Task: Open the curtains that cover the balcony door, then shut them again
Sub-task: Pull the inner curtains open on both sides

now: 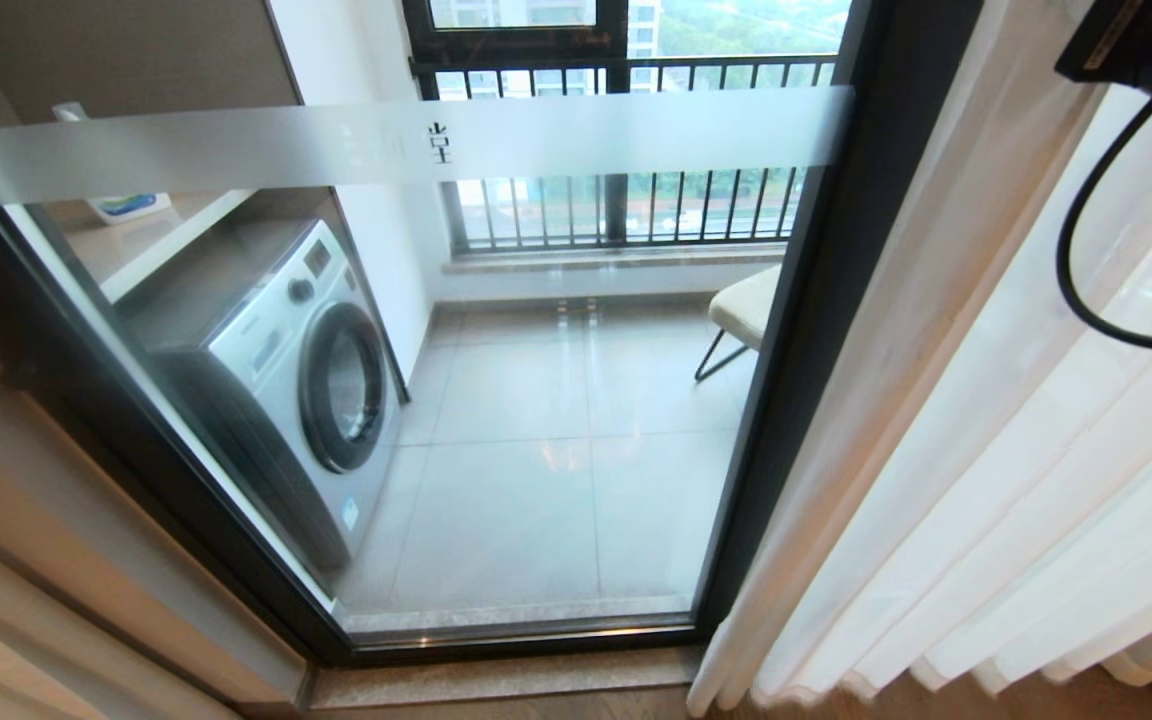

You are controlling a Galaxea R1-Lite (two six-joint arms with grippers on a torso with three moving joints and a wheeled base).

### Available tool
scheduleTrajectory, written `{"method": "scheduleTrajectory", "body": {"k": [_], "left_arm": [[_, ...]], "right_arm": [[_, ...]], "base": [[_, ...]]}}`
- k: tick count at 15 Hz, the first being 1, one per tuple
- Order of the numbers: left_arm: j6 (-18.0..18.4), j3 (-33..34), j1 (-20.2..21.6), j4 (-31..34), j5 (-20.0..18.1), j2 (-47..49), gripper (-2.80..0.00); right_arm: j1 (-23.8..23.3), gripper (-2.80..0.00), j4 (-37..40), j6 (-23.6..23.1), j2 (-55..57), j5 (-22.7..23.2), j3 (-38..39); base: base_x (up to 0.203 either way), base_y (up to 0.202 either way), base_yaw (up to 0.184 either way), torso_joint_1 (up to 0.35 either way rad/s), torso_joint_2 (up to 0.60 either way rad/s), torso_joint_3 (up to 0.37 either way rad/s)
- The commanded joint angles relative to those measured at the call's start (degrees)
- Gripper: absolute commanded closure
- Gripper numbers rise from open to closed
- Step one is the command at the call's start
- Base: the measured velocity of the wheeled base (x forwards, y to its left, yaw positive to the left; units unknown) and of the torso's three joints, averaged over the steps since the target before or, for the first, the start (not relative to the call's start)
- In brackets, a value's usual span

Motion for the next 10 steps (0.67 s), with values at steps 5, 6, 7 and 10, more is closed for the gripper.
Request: {"method": "scheduleTrajectory", "body": {"k": [5, 6, 7, 10], "left_arm": [[0.01, 0.01, 0.03, 0.05, -0.02, -0.02, 0.0], [0.01, 0.01, 0.03, 0.02, -0.02, -0.02, 0.0], [0.01, 0.01, 0.03, 0.01, -0.02, -0.02, 0.0], [0.01, 0.01, 0.03, 0.05, -0.02, -0.02, 0.0]], "right_arm": [[-2.41, 0.0, -0.24, 0.23, -5.58, 0.02, 4.83], [-2.59, 0.0, -0.22, 0.11, -6.5, 0.02, 5.78], [-2.74, 0.0, -0.09, 0.07, -7.36, 0.02, 6.76], [-4.99, 0.0, 0.18, 0.15, -8.72, 0.1, 8.47]], "base": [[0.0, 0.0, 0.0, 0.0, 0.0, 0.0], [0.0, 0.0, 0.0, 0.0, 0.0, 0.0], [0.0, 0.0, 0.0, 0.0, 0.0, 0.0], [0.0, 0.0, 0.0, 0.0, 0.0, 0.0]]}}
